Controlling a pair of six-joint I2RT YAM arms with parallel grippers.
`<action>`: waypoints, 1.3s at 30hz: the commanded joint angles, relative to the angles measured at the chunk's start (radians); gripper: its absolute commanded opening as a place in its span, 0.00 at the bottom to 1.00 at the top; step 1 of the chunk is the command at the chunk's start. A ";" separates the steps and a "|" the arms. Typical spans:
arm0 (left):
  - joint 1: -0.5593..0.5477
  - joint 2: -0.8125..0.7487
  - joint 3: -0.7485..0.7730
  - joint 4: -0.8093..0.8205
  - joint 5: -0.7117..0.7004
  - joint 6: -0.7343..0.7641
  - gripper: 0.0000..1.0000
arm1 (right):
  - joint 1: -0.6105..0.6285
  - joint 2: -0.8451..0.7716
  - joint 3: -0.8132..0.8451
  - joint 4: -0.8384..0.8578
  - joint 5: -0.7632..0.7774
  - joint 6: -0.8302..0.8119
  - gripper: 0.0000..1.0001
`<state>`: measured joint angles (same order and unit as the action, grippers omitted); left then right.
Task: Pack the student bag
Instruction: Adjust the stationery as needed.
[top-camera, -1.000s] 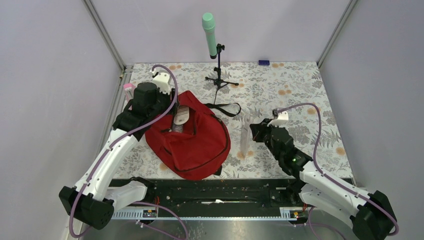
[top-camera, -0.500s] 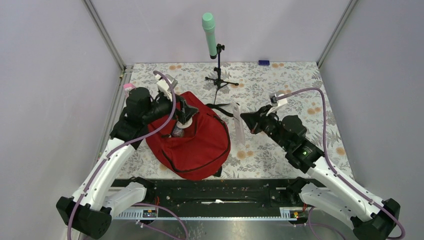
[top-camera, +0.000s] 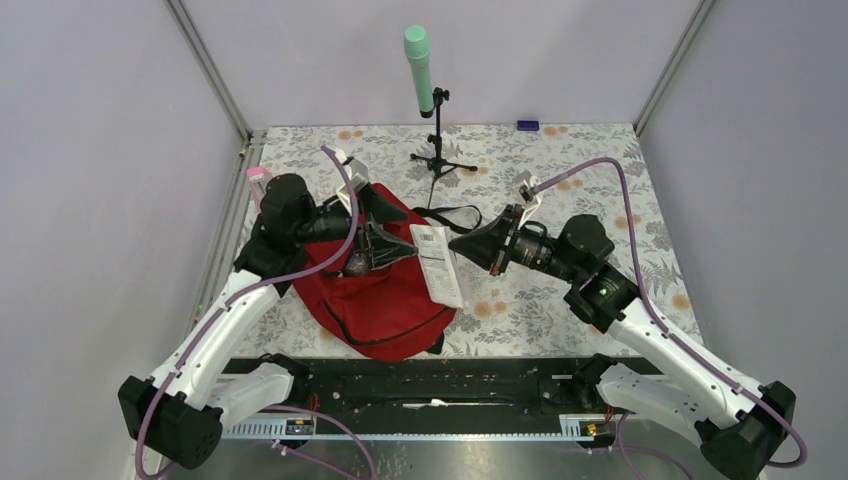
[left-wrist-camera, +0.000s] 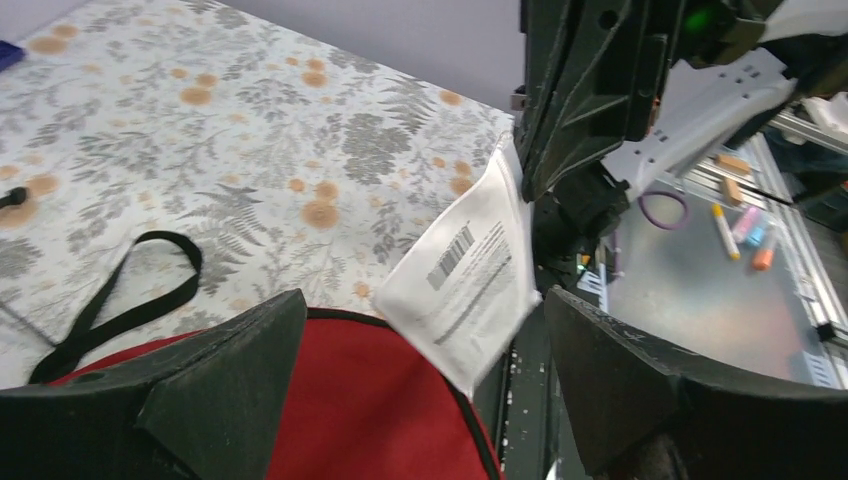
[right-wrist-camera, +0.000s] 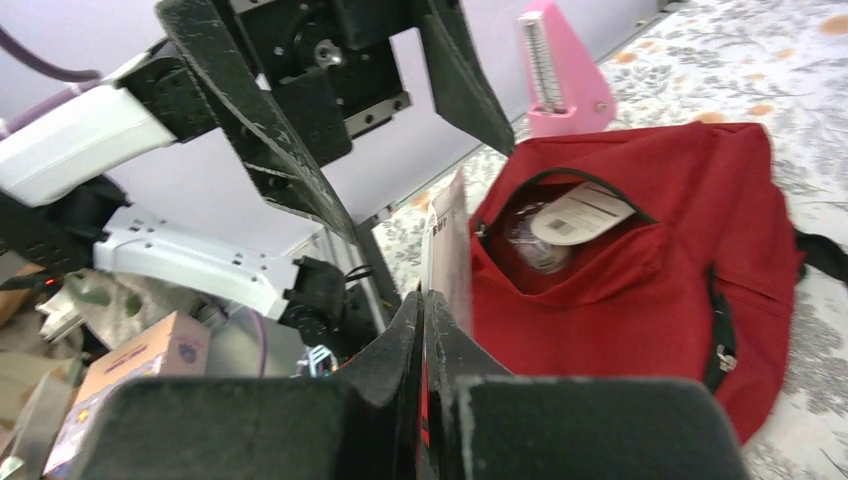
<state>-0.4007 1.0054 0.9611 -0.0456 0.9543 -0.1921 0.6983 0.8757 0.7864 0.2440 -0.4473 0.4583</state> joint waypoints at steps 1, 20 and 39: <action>-0.041 0.035 0.008 0.076 0.135 -0.021 0.95 | 0.006 0.019 0.067 0.117 -0.142 0.055 0.00; -0.134 0.102 0.024 0.093 0.164 -0.065 0.71 | 0.005 0.071 0.096 0.172 -0.264 0.115 0.00; -0.159 0.095 0.044 0.025 0.172 -0.010 0.00 | 0.005 0.050 0.054 -0.012 -0.104 -0.036 0.51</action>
<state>-0.5594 1.1103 0.9623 -0.0212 1.0992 -0.2485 0.6987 0.9588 0.8368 0.3107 -0.6228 0.5232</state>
